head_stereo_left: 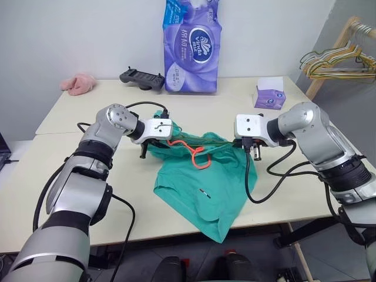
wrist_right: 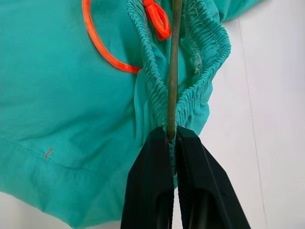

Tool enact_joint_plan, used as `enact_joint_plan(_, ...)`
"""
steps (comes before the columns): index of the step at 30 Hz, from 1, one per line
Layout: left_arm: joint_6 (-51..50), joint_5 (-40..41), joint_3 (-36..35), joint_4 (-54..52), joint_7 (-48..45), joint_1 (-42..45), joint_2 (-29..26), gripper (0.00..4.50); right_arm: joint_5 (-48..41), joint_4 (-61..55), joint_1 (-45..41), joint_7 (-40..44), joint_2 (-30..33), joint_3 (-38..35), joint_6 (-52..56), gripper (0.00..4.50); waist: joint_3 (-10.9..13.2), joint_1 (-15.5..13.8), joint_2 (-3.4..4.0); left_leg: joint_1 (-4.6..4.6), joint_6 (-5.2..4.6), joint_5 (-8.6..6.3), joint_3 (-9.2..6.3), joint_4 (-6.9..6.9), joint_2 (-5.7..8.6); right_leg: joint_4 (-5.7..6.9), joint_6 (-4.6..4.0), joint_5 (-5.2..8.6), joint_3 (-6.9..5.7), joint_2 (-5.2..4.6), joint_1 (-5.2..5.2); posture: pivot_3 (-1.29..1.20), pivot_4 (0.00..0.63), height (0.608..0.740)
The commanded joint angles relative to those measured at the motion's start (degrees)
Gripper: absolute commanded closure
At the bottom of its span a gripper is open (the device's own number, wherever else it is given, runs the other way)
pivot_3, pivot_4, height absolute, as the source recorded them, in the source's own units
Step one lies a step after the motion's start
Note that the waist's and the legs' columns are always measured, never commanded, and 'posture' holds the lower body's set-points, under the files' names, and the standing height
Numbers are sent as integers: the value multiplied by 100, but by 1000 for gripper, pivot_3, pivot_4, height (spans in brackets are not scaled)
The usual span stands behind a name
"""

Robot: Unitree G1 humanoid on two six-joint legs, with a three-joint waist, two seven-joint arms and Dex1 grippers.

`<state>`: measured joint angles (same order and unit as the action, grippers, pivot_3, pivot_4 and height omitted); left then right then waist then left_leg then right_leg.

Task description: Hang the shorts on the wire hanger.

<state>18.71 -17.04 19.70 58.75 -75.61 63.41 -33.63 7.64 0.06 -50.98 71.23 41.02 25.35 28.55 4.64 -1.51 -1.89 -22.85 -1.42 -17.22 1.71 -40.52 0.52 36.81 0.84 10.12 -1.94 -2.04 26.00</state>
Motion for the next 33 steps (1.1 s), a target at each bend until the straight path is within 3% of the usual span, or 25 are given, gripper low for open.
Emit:
enact_joint_plan(1, -109, -44, -33, -14, 48, 59, -185, 4500, -92, -232, 27, -68, 139, -359, 139, 3344, 0, 1, 0, 0, 0, 0, 1, 0, 0, 0, 0, 0, 0, 0, 0, 81, 47, 740)
enact_joint_plan(6, -130, -51, -34, -15, 45, 70, -189, 4500, -118, -389, 70, -82, 173, -392, 292, 1587, 0, -1, 0, 0, 0, 0, 0, 0, 0, -1, 0, 0, 0, 0, 0, 80, 48, 740)
enact_joint_plan(23, -159, -65, -38, 8, 30, 125, -176, 4500, -54, 147, 20, -525, -263, -241, 364, 1587, 0, 1, 0, 0, 0, 0, 0, 0, 0, 0, 0, 0, 0, 0, 0, 93, 64, 740)
enact_joint_plan(26, -159, -65, -43, 3, 24, 116, -198, 4500, -32, 243, 37, -533, -271, -221, 279, 2167, 1, 0, 1, 0, 0, 0, -1, 0, 0, 1, 0, 0, 0, 0, 0, 93, 64, 740)
enact_joint_plan(32, -165, -63, -52, 3, 19, 94, -228, 4500, 96, 417, 110, -570, -213, -170, 29, 4294, 2, 0, 1, 0, 0, 0, -1, 0, 0, 0, 0, 0, -1, 0, 0, 100, 68, 740)
enact_joint_plan(33, -162, -64, -52, 3, 23, 94, -228, 4500, 125, 448, 123, -573, -201, -161, -31, 4445, 2, 0, 1, 0, -1, 0, -1, 0, 0, 0, 0, 0, 0, 0, 0, 100, 68, 740)
